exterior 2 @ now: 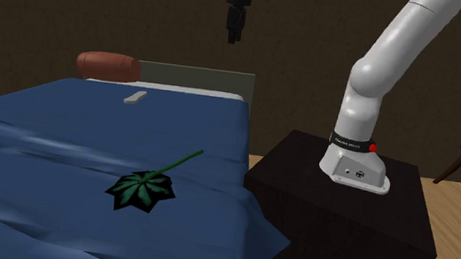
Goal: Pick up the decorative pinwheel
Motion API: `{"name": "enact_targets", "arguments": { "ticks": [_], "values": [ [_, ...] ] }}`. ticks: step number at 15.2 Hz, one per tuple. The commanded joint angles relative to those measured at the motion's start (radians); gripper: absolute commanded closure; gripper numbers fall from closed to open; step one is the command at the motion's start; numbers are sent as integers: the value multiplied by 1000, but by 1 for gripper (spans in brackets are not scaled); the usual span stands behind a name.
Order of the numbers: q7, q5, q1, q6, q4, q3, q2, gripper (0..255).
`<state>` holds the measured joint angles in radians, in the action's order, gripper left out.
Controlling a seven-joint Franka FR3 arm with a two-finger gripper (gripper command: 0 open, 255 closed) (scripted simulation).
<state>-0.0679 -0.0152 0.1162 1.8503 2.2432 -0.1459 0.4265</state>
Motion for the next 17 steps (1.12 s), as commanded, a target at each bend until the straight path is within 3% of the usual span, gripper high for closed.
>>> {"name": "enact_targets", "arguments": {
  "ticks": [1, 9, 17],
  "values": [
    [-11, 6, 15, 28, -18, -21, -59, 0],
    [-32, 59, 71, 135, -95, -105, -305, 0],
    [-32, 156, 139, 203, -205, -174, -559, 0]
  ]
}}
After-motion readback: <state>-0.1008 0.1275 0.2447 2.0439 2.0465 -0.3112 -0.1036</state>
